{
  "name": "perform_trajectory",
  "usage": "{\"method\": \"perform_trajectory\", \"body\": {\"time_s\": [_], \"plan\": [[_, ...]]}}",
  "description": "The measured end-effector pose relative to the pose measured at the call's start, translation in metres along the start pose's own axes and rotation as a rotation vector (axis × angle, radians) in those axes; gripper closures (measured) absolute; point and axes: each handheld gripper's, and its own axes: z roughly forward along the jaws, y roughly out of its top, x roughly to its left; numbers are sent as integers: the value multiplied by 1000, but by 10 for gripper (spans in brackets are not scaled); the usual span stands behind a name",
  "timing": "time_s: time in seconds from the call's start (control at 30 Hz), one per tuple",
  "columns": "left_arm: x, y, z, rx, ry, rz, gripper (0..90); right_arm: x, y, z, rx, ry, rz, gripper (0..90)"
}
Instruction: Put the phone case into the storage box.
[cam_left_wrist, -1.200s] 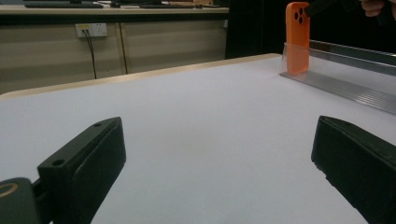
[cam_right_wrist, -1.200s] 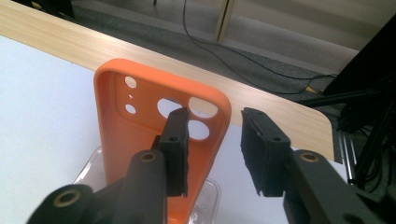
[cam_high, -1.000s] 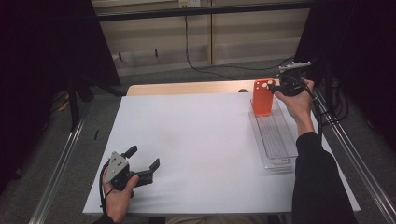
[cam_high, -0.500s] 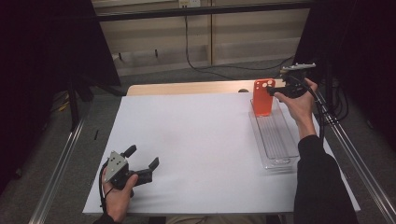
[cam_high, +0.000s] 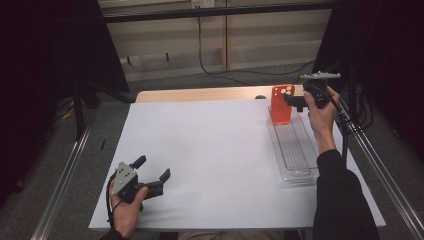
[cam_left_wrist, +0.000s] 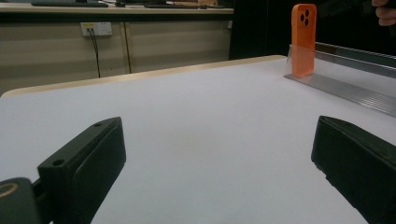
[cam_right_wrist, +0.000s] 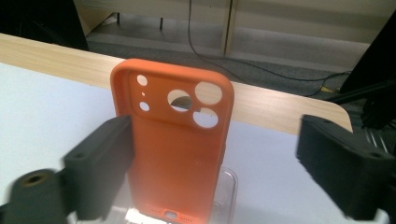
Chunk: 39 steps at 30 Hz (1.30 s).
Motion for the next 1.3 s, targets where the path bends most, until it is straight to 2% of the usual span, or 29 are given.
{"method": "perform_trajectory", "body": {"time_s": [0.07,0.13,0.27,0.53,0.63,0.7,0.8,0.87,1.2,1.3], "plan": [[0,0,-1,-1,3,-1,30,0,-3,-1,-6,-16,5,99],[1,0,-1,-2,6,-2,30,-2,-5,-2,-25,-18,17,118],[0,0,-2,-2,3,2,31,-1,-9,-5,-65,-20,33,96],[1,0,-5,-9,-1,7,30,6,-16,-9,-98,-41,0,75],[0,1,-5,-14,-1,4,30,7,-18,-11,-113,-29,-3,55],[1,1,-5,-14,-1,5,30,9,-22,-12,-163,-39,-8,64],[0,1,-5,-15,0,5,30,11,-23,-15,-163,-26,-6,61],[0,1,-5,-18,0,1,30,14,-25,-17,-192,-35,-9,61],[0,1,-7,-19,2,5,30,21,-35,-29,-241,-38,-11,49],[0,1,-7,-17,8,7,30,22,-38,-34,-252,-19,-2,51]]}}
